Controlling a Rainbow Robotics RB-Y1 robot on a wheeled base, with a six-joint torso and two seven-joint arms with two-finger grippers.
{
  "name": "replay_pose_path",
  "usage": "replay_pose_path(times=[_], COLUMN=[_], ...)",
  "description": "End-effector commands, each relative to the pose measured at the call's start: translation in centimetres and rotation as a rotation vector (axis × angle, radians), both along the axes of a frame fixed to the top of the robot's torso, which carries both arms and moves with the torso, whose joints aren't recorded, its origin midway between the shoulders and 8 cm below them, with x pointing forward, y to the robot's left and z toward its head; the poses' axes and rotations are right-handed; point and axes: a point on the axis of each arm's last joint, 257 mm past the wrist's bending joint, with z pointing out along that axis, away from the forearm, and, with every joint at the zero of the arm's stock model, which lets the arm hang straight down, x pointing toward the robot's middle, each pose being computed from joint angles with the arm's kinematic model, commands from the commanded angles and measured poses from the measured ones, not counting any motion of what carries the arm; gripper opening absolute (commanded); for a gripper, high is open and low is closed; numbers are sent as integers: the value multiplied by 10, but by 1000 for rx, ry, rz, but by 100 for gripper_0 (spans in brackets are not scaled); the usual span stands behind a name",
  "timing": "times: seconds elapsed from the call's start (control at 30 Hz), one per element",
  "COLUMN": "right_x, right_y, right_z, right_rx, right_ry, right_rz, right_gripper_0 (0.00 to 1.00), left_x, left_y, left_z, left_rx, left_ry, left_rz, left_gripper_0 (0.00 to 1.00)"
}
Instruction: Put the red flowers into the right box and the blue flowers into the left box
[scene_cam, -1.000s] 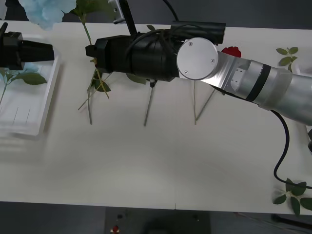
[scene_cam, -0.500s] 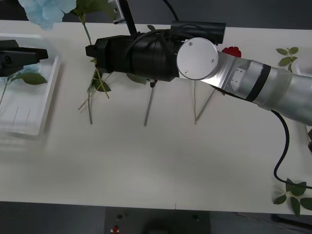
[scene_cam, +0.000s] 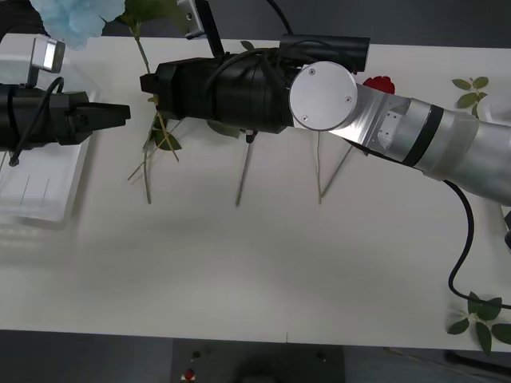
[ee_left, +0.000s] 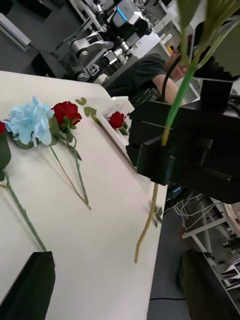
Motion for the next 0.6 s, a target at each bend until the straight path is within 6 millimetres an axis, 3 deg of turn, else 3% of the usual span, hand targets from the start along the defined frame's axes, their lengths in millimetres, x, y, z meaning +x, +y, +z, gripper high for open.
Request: replay_pose_path(times=[0.03, 0.4, 0.6], right_x=[-1, -1, -1], right_y=[4, 4, 4], right_z=[27, 27, 27], right_rx=[27, 27, 27], right_ry=[-28, -28, -28], right_rz=[9, 9, 9], right_gripper_0=[0, 0, 0], left_x=[6, 5, 5], left_y=[-14, -46, -54], left_z=[26, 35, 35], left_rx=[10, -38, -49], left_ry=[-93, -115, -114], left_rz=[-20, -53, -62], left_gripper_0=[72, 72, 72])
